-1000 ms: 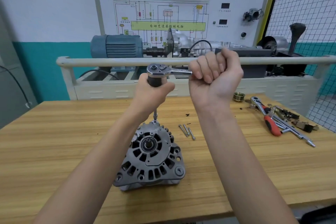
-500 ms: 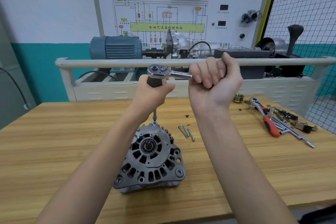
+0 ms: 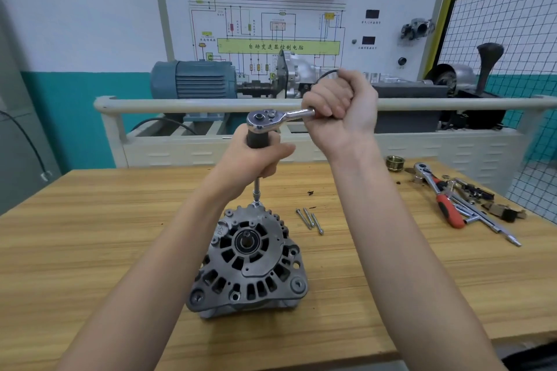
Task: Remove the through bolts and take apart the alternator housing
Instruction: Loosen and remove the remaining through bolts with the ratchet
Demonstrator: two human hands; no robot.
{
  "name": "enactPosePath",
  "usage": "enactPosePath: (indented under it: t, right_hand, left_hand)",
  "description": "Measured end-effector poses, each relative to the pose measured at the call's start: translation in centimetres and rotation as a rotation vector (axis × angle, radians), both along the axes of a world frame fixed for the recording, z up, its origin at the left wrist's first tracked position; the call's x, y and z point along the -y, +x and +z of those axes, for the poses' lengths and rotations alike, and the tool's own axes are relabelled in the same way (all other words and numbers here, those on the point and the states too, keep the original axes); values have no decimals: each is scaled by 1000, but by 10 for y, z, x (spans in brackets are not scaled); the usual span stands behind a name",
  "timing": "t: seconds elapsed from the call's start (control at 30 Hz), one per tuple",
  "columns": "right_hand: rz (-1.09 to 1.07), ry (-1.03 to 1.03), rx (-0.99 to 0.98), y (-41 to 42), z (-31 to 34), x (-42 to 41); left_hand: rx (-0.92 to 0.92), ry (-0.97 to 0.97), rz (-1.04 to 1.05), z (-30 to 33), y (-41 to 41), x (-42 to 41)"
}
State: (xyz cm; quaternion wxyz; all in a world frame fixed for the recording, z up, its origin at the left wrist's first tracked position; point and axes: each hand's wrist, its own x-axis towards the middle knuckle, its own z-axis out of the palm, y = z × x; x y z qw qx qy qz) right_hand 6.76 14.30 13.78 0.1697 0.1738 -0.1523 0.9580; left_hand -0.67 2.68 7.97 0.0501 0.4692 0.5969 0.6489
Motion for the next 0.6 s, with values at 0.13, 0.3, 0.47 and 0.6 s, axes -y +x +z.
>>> enactPosePath:
  t: [0.13,0.3,0.47,0.6]
  right_hand:
    - [-285,-5,-147,19,-24,22]
    - [-281,26,-149,23,-20,19]
    - [84,94,17,-3,7,-1]
    - [99,85,54,-9,11,-1]
  left_hand:
    - [53,131,226,-6,2,-6]
    - [5,47,238,-4,6,-3]
    - [-87,-175,-86,7,1,13]
    - [-5,-137,-113,6,0,10]
